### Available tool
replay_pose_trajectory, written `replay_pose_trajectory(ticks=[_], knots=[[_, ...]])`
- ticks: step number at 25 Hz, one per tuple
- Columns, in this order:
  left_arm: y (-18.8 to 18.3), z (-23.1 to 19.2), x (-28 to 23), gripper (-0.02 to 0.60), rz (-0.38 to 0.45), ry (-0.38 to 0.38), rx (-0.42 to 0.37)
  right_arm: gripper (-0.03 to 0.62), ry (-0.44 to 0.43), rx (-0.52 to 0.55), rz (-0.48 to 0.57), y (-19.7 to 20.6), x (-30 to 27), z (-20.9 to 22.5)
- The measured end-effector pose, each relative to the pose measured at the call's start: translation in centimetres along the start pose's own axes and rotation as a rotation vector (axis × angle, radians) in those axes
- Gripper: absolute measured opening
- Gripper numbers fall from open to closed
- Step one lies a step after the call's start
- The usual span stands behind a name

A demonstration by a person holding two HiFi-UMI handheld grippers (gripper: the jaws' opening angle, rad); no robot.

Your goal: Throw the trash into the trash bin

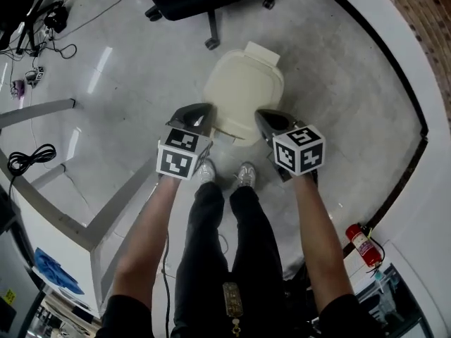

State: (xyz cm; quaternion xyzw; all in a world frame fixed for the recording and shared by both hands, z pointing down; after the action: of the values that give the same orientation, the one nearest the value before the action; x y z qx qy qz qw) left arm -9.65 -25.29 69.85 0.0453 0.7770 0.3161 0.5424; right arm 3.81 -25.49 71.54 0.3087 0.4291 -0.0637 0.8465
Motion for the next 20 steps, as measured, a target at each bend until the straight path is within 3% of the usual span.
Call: replay_pose_trajectory(ticks=[4,9,20], knots=[[2.6,-0.4,-2.0,0.005,-0.057,-0.012,0.002,0.003,0.001,0.04,-0.041,2.4,-1.7,-1.0],[4.3,-0.6,-3.7,0.005,-0.106,0.008,-0.007,0.003,0.007,0.0,-0.061,4.6,-3.2,-1.4],[6.4,-0.7,-6.0,0.005,-0.173,0.029,-0.055,0.003,0.071,-0.026,-0.086,6.2,-5.4,-0.7]])
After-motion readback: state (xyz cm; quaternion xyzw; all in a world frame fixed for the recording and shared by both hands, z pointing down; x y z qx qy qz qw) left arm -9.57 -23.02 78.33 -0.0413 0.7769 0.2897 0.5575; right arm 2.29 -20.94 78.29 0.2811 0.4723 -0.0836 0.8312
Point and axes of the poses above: the fingertips, and each gripper's own axes: x backward along the fingers, z to its right, y out of its underside, the point moved 2 cm from there along x, backward along the fingers, and after that the axes turned 8 degrees about -z, right-handed, at the moved point
